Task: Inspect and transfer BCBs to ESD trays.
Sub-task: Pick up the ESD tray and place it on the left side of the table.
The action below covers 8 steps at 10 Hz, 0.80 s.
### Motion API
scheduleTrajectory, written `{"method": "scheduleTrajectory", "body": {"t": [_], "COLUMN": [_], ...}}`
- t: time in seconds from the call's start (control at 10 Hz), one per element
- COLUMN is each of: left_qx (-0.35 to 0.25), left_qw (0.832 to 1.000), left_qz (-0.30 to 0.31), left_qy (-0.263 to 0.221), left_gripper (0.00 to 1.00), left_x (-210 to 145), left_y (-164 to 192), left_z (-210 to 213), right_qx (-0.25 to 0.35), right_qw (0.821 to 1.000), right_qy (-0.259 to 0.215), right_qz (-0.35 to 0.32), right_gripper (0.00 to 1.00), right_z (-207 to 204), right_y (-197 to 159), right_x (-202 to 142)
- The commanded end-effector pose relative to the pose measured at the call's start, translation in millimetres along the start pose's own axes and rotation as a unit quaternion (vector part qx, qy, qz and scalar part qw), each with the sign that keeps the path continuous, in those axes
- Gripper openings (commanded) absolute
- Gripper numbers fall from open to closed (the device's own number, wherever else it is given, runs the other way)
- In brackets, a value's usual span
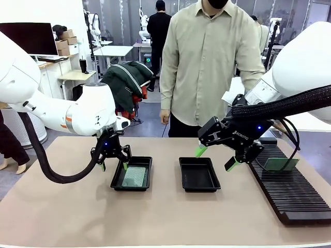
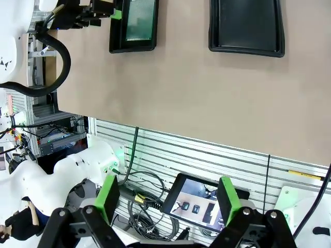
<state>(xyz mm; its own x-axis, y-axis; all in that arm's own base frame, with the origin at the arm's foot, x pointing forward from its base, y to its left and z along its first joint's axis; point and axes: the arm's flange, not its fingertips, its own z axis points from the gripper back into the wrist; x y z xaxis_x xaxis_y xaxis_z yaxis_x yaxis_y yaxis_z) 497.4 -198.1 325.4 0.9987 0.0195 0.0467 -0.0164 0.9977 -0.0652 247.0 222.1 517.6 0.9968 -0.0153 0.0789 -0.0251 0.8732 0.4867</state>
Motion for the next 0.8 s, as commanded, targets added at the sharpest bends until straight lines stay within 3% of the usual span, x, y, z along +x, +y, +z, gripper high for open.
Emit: {"method": "scheduleTrajectory", "body": {"t": [0.0, 0.7], "left_qx": [0.002, 0.000], "left_qw": [1.000, 1.000], "left_qz": [-0.006, 0.004], "left_qy": [-0.013, -0.016], "left_gripper": [0.80, 0.38], "left_x": [2.1, 2.3], "left_y": [-2.4, -4.4], "left_z": [-5.9, -13.4], "right_qx": [0.003, 0.003], "right_qw": [1.000, 1.000], "right_qy": [-0.006, -0.006], "right_qz": [0.008, 0.008], "right_gripper": [1.00, 1.00], "right_z": [-3.3, -3.3], "right_y": [-0.7, -0.7], "right_x": [6.1, 6.1]}}
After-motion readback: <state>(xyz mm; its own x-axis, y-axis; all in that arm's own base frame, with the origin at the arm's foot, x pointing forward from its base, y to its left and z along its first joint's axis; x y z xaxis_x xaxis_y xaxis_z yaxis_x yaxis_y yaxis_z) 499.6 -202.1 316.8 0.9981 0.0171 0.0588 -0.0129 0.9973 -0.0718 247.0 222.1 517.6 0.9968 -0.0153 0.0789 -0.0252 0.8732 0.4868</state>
